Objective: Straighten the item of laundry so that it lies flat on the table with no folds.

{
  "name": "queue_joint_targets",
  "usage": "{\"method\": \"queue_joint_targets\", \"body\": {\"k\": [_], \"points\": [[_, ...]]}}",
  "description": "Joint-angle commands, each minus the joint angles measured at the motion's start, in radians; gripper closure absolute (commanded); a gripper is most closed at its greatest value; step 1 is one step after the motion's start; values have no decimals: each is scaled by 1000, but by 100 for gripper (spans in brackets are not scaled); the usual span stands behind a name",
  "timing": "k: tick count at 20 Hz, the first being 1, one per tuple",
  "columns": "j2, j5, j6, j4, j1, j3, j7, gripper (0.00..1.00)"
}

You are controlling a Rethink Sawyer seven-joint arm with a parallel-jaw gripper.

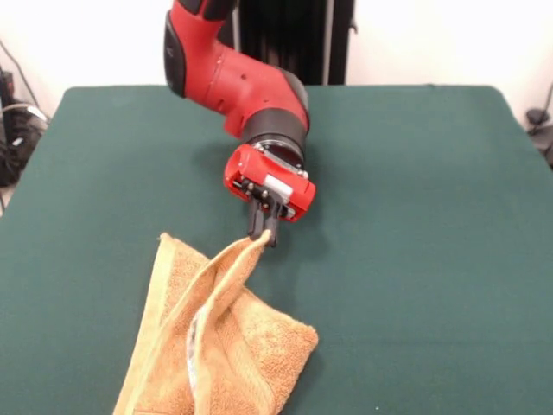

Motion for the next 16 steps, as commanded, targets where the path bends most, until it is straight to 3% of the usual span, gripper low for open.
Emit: {"method": "queue_joint_targets", "body": {"k": [1,16], "points": [[17,46,-2,120,68,18,24,100],[50,37,-87,225,144,16,64,100]]}}
